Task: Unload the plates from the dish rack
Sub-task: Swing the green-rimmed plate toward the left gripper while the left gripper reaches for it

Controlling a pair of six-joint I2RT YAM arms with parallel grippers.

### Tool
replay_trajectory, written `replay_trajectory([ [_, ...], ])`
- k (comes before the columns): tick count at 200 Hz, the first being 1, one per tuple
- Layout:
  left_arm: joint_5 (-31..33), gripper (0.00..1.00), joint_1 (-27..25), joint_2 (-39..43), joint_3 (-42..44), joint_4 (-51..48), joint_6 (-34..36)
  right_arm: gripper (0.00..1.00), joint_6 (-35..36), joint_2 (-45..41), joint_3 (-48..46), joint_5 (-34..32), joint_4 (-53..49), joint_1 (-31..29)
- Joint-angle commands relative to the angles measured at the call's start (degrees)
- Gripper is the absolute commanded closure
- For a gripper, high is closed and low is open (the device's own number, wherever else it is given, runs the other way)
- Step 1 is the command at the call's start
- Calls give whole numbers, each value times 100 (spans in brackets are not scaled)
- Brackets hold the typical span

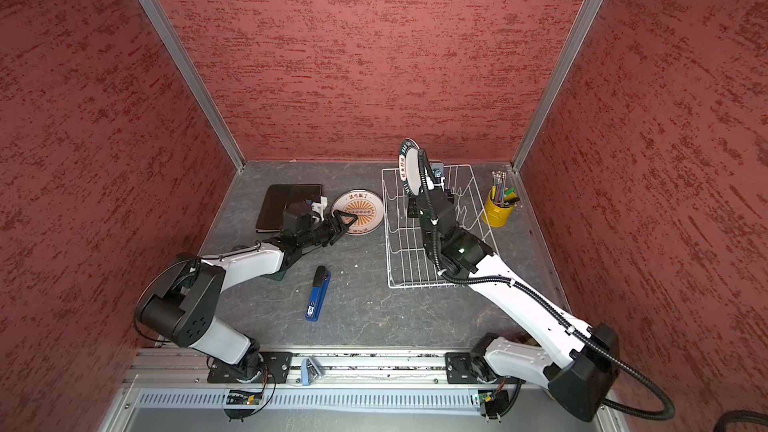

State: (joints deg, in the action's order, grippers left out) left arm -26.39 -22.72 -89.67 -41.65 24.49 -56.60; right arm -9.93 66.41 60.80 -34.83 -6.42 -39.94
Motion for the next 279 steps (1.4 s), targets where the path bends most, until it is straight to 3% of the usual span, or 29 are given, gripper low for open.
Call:
replay_trajectory([
  [1, -419, 30, 48, -18, 43, 690, -359, 100, -476, -27, -147, 815, 561, -5],
  [40, -569, 30, 81, -18, 77, 958, -546, 100, -844, 111, -392, 1517, 763, -5],
  [115, -893, 29, 207, -514, 271, 2304, -1271, 100, -1344, 514, -411, 2235, 783, -4],
  [219, -921, 29, 214, -525, 292, 2389, -1248, 100, -1906, 829, -610, 2750, 1109, -5],
  [252, -944, 31, 284, -633, 419, 2851, -1451, 100, -2087, 836, -622, 2783, 1091, 35],
  [279, -1065, 34, 308, -794, 407, 3229, -1639, 100, -2300, 905, -621, 3278, 1163, 116],
])
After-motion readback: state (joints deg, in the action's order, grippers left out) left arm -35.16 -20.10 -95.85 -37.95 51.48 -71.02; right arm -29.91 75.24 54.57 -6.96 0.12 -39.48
